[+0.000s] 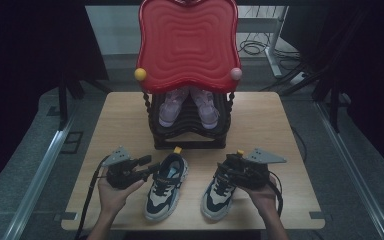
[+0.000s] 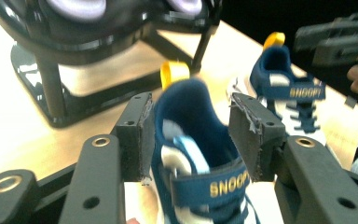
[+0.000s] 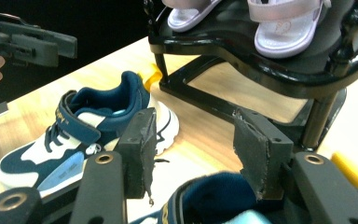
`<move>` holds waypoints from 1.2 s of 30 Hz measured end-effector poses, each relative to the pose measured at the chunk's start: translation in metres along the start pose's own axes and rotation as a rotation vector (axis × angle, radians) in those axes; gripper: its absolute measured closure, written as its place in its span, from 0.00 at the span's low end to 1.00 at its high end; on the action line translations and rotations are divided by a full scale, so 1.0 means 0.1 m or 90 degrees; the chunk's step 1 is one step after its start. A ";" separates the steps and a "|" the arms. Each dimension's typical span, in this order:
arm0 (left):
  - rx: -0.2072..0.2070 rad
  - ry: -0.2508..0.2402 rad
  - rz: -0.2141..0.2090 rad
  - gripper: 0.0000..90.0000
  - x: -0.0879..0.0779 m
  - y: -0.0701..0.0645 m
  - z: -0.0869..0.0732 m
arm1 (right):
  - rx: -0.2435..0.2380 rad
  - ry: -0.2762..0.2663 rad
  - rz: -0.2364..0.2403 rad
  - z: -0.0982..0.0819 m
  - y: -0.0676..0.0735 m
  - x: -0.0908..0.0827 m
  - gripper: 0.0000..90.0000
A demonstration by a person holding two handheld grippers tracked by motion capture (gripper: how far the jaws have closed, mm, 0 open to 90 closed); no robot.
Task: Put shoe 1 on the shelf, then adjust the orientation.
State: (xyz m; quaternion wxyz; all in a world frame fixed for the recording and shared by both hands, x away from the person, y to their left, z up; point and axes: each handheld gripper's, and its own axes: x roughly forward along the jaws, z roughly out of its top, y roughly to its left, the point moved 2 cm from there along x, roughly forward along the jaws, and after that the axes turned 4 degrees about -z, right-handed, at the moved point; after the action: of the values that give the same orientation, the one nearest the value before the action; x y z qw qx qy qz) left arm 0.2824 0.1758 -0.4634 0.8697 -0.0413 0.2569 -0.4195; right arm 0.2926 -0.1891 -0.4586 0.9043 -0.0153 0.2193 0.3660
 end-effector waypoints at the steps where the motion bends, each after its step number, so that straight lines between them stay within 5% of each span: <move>1: -0.001 0.007 0.001 0.57 0.00 -0.01 -0.03 | 0.000 0.000 0.000 0.00 0.00 0.00 0.55; 9: -0.015 0.022 -0.006 0.58 -0.01 -0.03 -0.12 | 0.004 0.015 -0.005 -0.10 0.00 -0.04 0.54; 15: -0.019 0.035 -0.042 0.60 -0.01 -0.12 -0.13 | 0.010 0.014 -0.016 -0.13 -0.04 -0.11 0.54; 22: -0.006 0.082 -0.098 0.76 0.08 -0.27 -0.15 | 0.017 0.007 -0.031 -0.13 -0.09 -0.16 0.54; 28: 0.008 0.090 -0.100 0.93 0.17 -0.37 -0.18 | 0.029 0.007 -0.047 -0.14 -0.13 -0.20 0.53; 36: 0.013 0.106 -0.100 1.00 0.20 -0.43 -0.21 | 0.038 0.007 -0.054 -0.13 -0.14 -0.19 0.53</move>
State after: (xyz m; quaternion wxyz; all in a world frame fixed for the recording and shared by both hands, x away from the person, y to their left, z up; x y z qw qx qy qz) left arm 0.2518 0.1362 -0.4770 0.8102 -0.0173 0.3198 -0.4909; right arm 0.2848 -0.2139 -0.4650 0.9179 0.0007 0.2343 0.3201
